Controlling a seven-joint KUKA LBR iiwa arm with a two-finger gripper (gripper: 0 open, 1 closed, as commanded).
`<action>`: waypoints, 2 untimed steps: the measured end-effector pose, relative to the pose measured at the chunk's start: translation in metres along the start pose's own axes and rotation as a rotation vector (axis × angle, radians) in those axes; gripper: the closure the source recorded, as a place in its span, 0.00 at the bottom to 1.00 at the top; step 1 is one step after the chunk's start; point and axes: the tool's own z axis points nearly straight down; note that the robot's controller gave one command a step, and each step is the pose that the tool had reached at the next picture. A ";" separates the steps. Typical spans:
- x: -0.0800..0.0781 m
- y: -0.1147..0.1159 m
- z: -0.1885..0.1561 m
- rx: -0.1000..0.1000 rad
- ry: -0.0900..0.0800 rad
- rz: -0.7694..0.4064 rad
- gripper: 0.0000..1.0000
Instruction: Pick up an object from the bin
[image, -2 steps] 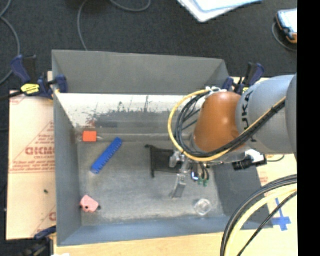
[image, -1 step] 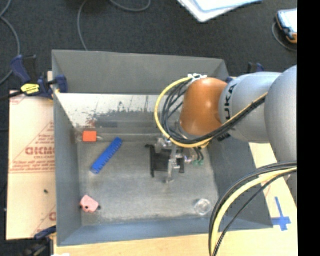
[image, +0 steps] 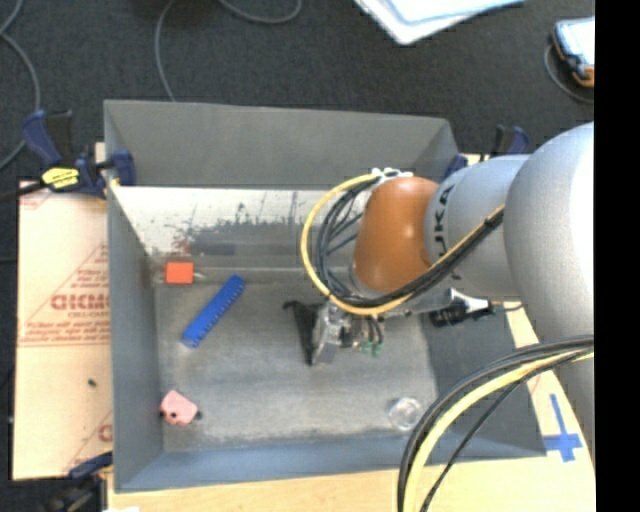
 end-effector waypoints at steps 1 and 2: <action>0.000 0.000 0.000 0.000 0.000 0.000 1.00; -0.010 0.006 0.000 0.000 -0.005 -0.069 1.00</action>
Offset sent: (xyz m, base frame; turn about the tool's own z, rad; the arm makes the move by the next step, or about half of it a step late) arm 0.0162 0.0079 -0.0010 -0.1165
